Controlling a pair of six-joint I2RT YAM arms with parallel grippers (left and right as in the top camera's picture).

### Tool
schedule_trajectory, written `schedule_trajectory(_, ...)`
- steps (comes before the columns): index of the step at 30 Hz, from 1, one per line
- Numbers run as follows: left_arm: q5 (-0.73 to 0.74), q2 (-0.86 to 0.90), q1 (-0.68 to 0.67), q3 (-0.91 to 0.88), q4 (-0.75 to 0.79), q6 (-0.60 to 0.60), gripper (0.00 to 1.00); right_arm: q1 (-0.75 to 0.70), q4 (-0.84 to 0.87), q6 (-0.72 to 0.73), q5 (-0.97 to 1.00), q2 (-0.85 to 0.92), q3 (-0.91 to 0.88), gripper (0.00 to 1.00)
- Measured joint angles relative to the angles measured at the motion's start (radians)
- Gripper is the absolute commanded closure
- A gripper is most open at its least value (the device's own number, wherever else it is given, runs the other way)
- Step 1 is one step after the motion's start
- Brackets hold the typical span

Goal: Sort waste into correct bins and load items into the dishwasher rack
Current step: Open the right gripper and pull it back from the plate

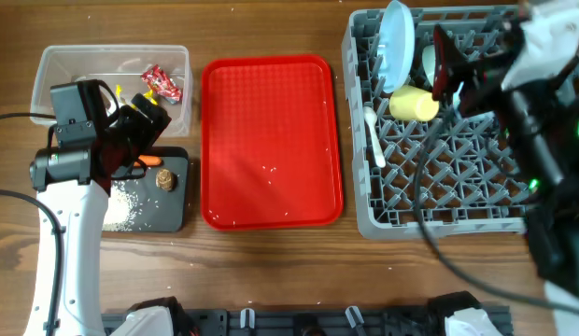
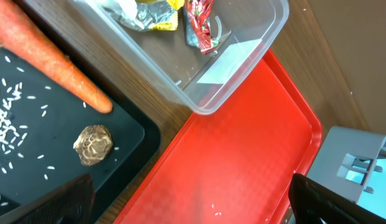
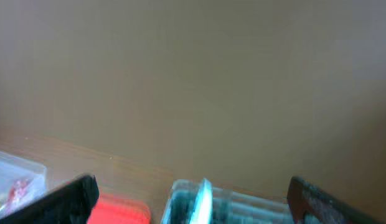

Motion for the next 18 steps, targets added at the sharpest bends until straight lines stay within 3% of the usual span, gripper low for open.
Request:
schedule_trajectory(11, 0.0, 0.0, 0.0, 0.0, -0.002, 0.0, 0.0, 0.0, 0.478, 0.074, -0.026, -0.457, -0.763, 0.0)
schedule_trajectory(18, 0.0, 0.0, 0.0, 0.0, -0.001, 0.0, 0.0, 0.0, 0.603, 0.137, -0.026, -0.71, -1.105, 0.0)
